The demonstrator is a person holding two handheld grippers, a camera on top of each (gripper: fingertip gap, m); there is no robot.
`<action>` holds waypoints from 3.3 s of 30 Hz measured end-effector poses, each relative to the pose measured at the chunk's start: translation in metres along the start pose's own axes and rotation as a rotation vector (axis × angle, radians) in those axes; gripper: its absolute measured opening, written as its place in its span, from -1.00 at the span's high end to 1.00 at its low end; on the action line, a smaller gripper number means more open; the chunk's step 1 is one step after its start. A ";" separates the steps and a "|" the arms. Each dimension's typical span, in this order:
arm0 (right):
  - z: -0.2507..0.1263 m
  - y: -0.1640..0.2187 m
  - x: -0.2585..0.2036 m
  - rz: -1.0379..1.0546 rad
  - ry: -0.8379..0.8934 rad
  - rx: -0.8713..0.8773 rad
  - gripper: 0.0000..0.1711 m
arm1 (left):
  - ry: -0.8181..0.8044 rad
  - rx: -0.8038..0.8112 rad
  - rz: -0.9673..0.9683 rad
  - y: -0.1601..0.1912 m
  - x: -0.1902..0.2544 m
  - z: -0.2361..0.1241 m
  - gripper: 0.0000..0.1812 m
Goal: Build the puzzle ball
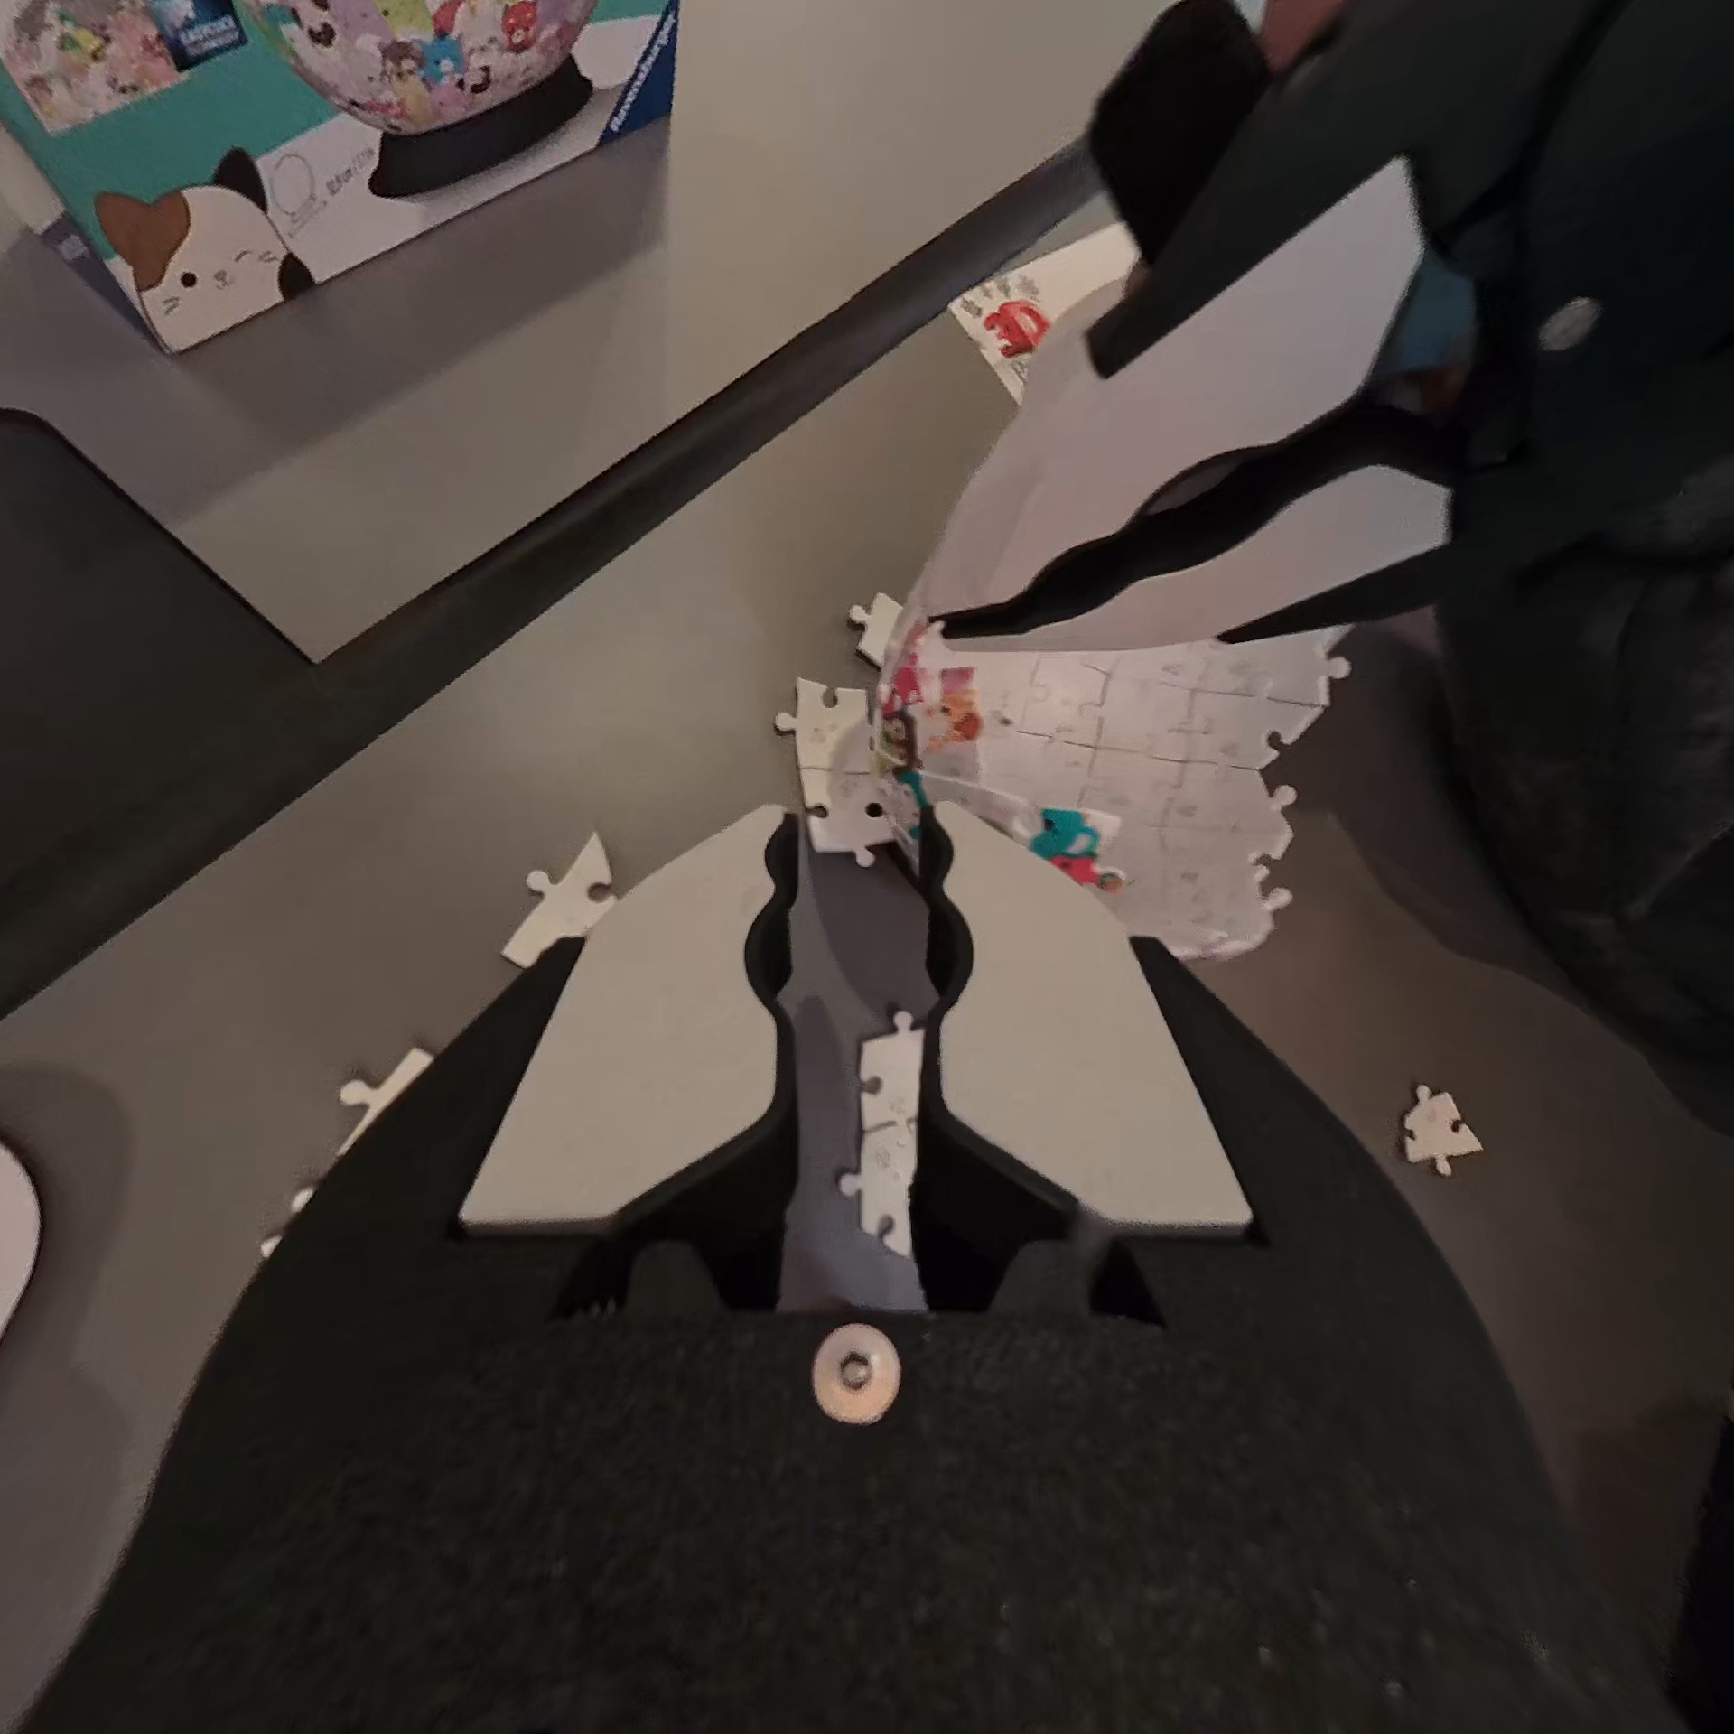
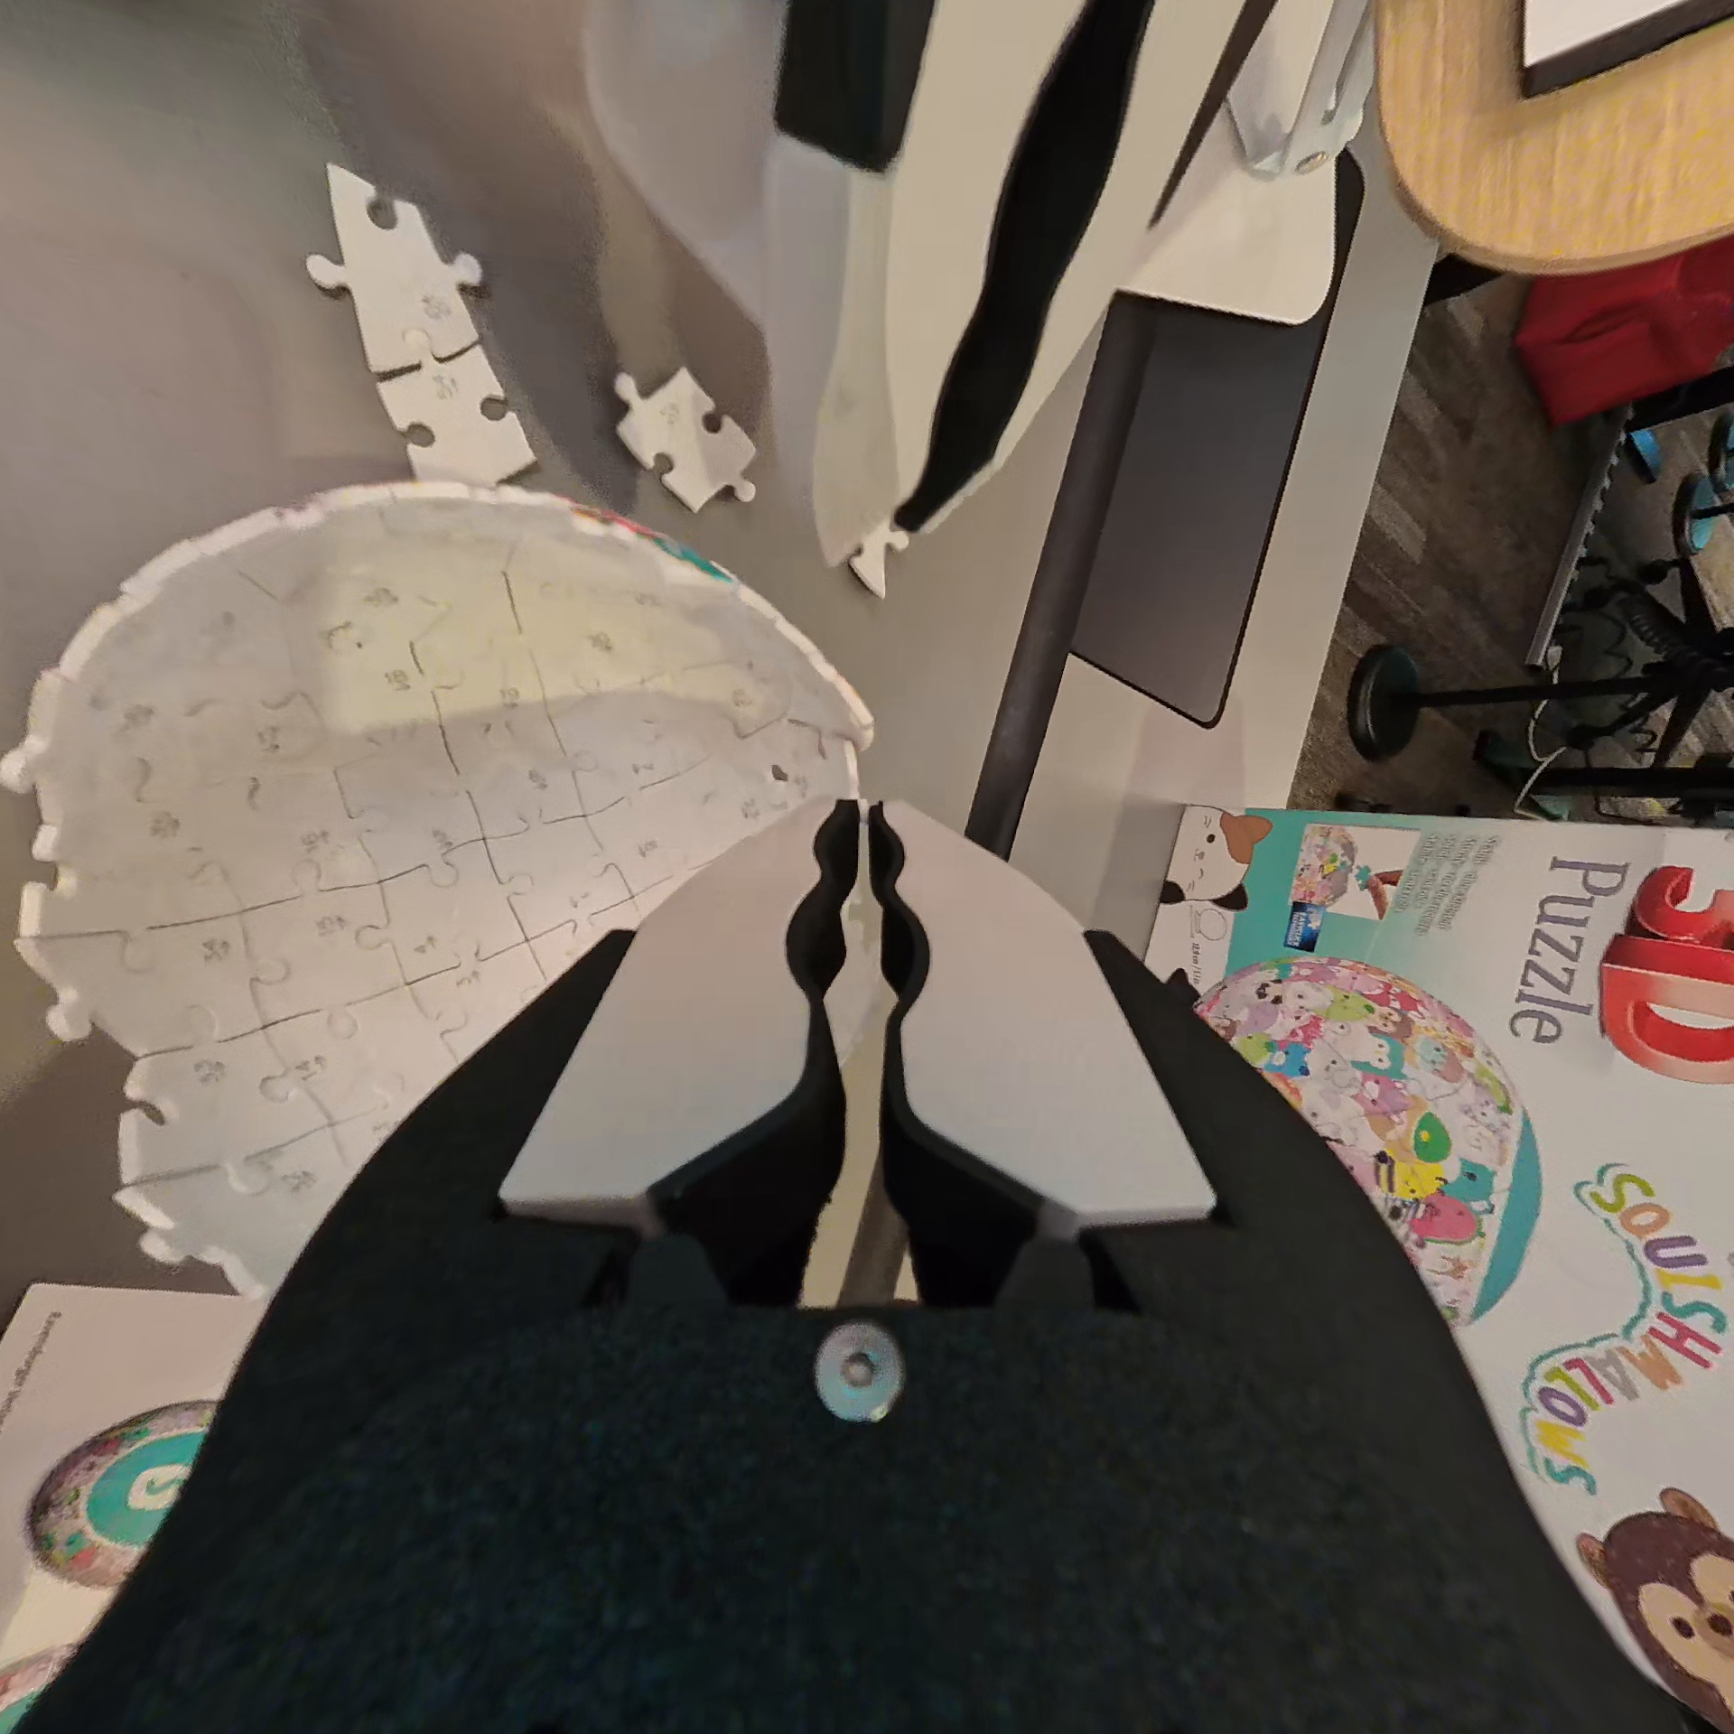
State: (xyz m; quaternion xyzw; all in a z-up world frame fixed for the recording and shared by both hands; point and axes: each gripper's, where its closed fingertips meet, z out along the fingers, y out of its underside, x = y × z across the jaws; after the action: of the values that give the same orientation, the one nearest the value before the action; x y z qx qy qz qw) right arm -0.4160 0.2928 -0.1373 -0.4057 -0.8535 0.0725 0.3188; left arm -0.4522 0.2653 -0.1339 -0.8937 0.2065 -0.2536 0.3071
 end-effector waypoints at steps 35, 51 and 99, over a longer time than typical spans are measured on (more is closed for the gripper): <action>0.002 0.004 0.000 0.005 0.018 0.137 0.98 | 0.382 0.216 -0.136 -0.005 -0.010 0.038 0.83; 0.005 0.000 -0.002 0.005 0.012 0.138 0.98 | 0.367 0.193 -0.137 -0.001 -0.014 0.032 0.78; -0.045 -0.023 0.008 -0.054 0.130 0.117 0.98 | 0.044 0.319 0.178 -0.036 -0.002 -0.010 0.79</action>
State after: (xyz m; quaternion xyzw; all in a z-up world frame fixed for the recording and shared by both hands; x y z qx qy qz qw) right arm -0.4074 0.2777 -0.0898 -0.3671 -0.8360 0.0874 0.3985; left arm -0.4517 0.2875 -0.1043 -0.8060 0.2486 -0.2747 0.4616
